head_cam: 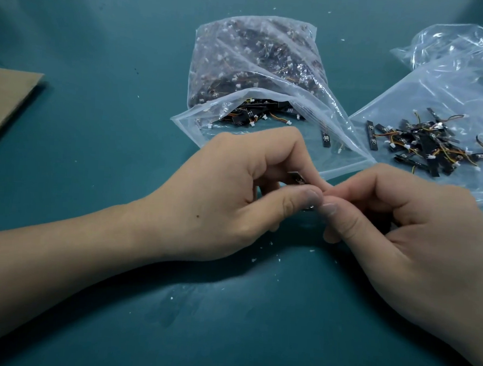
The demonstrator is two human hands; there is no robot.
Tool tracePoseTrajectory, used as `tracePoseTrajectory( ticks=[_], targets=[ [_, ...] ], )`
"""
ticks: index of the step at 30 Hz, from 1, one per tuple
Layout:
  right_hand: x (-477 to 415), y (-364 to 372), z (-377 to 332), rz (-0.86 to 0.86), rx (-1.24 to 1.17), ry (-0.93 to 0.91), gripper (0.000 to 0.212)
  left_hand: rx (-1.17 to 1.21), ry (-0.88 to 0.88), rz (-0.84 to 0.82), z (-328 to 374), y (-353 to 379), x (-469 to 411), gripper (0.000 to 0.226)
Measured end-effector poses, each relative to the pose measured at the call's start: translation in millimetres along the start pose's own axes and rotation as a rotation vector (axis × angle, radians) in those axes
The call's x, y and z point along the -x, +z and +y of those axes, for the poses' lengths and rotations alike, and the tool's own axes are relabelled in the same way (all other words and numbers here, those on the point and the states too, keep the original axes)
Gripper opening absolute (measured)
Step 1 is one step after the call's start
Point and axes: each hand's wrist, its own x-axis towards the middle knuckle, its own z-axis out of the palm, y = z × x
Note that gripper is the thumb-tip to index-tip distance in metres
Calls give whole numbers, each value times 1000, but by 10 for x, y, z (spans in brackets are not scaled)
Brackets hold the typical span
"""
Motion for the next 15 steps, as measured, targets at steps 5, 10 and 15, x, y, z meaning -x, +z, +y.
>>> tracePoseTrajectory(
  ticks=[5,10,15],
  targets=[
    [16,1,-6,14,63,-2,20,0,-29,5,12,-5,-12,3],
    [11,-13,9,-24,10,5,22,-1,-33,-93,23,-44,-44,13],
    [-5,-13,30,-60,-56,-1,21,-83,-38,-78,19,-53,-55,9]
  ],
)
